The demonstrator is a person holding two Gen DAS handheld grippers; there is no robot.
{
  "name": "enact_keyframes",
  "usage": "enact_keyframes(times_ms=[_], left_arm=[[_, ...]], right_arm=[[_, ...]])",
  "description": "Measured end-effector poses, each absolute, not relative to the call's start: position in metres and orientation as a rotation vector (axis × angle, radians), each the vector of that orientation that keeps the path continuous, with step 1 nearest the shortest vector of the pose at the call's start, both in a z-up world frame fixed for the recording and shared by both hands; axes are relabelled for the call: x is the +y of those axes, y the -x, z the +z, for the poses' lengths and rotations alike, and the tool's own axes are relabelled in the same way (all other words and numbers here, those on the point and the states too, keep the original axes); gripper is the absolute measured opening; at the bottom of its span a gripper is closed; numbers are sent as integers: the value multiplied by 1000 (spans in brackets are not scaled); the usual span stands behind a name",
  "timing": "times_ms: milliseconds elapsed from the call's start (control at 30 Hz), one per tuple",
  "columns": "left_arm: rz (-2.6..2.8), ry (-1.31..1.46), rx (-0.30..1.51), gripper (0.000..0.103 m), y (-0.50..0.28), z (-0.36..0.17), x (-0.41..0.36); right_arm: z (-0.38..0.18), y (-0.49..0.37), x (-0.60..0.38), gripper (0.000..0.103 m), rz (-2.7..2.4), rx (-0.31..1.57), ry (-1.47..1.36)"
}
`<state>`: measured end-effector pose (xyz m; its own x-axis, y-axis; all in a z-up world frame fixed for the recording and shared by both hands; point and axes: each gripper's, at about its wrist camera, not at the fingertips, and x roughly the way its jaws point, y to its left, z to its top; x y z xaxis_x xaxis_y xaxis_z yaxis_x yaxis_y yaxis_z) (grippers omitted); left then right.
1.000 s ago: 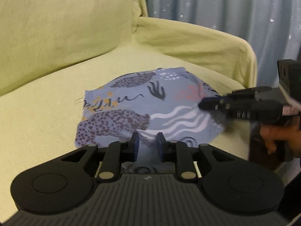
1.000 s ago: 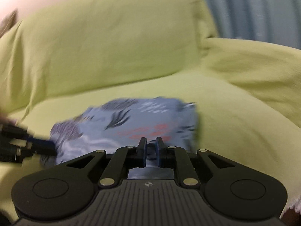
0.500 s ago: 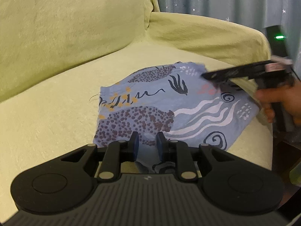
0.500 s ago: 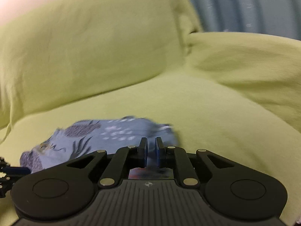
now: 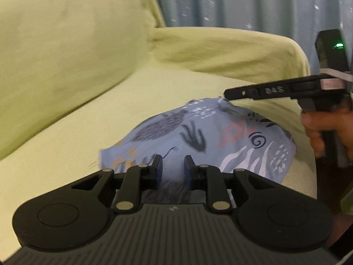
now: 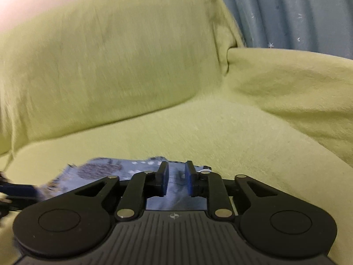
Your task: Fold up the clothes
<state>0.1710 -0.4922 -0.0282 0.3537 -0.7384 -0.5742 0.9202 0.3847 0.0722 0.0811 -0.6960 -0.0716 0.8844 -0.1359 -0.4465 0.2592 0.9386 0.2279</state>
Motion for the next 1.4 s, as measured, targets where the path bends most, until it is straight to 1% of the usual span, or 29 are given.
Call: enact_keyframes(times_ms=[33,67,167,233,300,433,567,667,700,733,833,900,967,1000,1033,1067,1100,1133,1167,1200,1400], left_arm=[[-1135,-428,500,19,-174,-30,-500],[-1150,-436,508,19,-179,-33,-508],[-1138,-504,541,18,-198,-50,-526],[-1115,-481,532,18,-215,-55,-518],[-1075,-378,601,19,-239,-53,-502],[-976,-349,604,15,-264,-51,-475],[-977,-301,614,15,-272,-47,-461],[-1026,-282,608,16,-270,-43,-463],[-1039,-302,589,18,-267,-43,-468],[-1052,-323,569,22,-265,-42,-473],[-1092,-405,536,31,-262,-46,-487],[-1100,-459,525,31,-259,-52,-492],[-1099,-461,515,27,-257,-53,-492],[-1093,-460,516,13,-257,-53,-493],[-1080,-466,510,4,-256,-53,-493],[-1068,-472,504,3,-255,-53,-492],[-1070,-462,506,0,-256,-52,-491],[-1063,-451,502,0,-257,-50,-491],[-1056,-439,499,0,-259,-48,-491],[-1050,-428,495,0,-261,-47,-491],[-971,-348,556,0,-282,-47,-492]], right_arm=[[-69,-76,-694,31,-203,432,-298],[-67,-72,-692,34,-196,427,-309],[-78,-72,-685,33,-147,481,-323],[-81,-75,-685,33,-152,485,-320],[-84,-78,-686,33,-157,490,-317],[-89,-84,-686,33,-166,498,-308],[-87,-91,-673,33,-146,507,-207],[-93,-95,-667,34,-128,534,-186],[-95,-96,-666,34,-129,540,-177],[-96,-96,-665,35,-130,546,-169],[-96,-95,-664,41,-145,545,-140],[-96,-98,-664,46,-146,550,-132],[-96,-102,-665,57,-147,555,-123],[-96,-103,-665,58,-148,557,-118],[-96,-105,-665,58,-148,559,-114],[-96,-107,-665,58,-149,562,-110],[-96,-109,-665,55,-150,564,-105],[-96,-110,-665,40,-150,567,-101],[-95,-112,-665,10,-151,568,-96],[-93,-114,-666,1,-152,564,-90],[-73,-122,-676,0,-174,488,-127]])
